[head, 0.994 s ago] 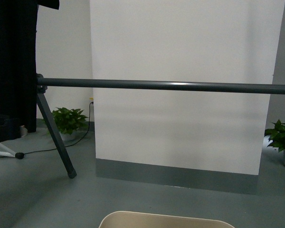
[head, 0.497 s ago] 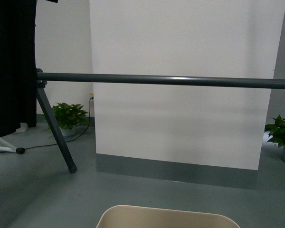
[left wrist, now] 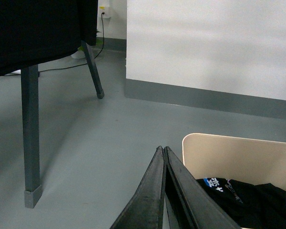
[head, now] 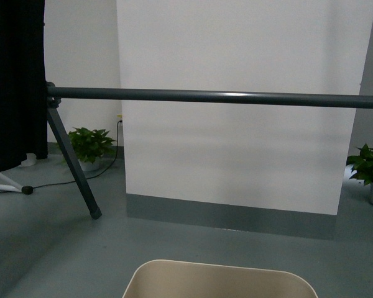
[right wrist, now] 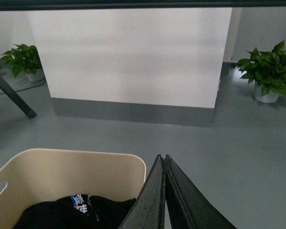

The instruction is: Move hamper under clothes hanger

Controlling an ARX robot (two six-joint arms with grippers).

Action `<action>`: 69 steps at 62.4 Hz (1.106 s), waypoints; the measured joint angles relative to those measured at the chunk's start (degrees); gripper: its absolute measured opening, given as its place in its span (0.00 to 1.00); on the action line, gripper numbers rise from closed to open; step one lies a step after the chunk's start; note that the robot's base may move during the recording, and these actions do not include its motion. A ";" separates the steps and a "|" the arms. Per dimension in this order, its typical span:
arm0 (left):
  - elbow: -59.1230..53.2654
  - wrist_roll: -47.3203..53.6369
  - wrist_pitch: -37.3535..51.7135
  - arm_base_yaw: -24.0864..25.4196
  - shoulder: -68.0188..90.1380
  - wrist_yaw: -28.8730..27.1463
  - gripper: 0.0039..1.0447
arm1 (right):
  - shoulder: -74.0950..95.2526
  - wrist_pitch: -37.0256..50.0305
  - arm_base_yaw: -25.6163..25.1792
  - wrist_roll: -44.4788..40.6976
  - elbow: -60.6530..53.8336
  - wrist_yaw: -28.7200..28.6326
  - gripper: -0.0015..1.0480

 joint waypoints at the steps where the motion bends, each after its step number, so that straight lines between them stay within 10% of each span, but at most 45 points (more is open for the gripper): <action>1: -0.17 0.00 -0.46 0.00 -0.68 0.02 0.03 | -0.22 -0.15 0.00 0.00 -0.20 0.00 0.02; 69: -2.95 0.00 -22.88 0.00 -27.43 0.02 0.03 | -29.48 -28.22 0.00 -0.02 -0.94 -0.02 0.02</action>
